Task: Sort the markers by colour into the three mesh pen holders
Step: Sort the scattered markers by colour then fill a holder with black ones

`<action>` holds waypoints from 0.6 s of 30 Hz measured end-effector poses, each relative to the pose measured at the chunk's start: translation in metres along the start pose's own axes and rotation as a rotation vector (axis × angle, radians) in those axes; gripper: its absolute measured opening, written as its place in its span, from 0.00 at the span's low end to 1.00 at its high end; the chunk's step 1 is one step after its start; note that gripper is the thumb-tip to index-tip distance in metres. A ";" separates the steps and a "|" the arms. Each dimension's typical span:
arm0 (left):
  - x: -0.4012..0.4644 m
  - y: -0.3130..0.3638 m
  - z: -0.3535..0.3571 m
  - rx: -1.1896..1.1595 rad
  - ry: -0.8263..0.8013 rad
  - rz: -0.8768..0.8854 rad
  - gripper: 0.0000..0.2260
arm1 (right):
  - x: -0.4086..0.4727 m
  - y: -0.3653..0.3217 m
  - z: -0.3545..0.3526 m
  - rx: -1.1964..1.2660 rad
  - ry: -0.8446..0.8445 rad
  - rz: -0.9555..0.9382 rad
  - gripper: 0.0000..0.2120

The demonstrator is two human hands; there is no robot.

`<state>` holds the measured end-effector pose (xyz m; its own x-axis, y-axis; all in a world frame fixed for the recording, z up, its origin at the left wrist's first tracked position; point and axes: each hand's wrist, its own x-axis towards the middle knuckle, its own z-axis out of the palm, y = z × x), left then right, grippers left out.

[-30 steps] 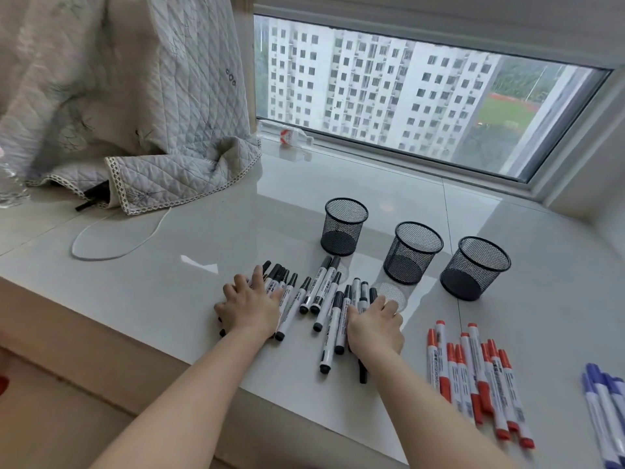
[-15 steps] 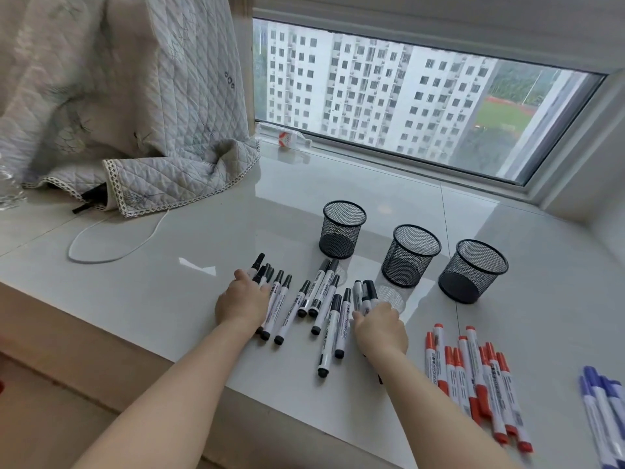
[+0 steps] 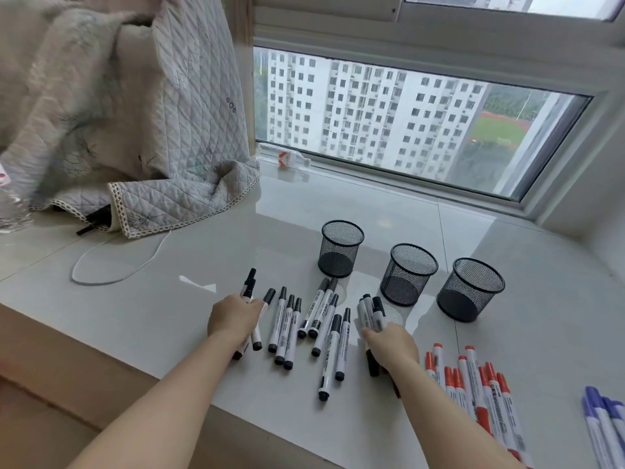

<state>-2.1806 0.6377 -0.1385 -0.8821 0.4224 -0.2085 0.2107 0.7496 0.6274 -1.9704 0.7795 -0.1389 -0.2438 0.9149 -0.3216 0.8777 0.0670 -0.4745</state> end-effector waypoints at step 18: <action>0.019 0.082 -0.008 -0.439 -0.193 0.227 0.07 | 0.009 -0.010 -0.022 0.178 -0.092 0.002 0.14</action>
<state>-2.1837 0.7032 -0.0856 -0.7327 0.6663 -0.1387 0.1548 0.3616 0.9194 -1.9722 0.7958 -0.1193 -0.2860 0.8744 -0.3920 0.7933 -0.0134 -0.6087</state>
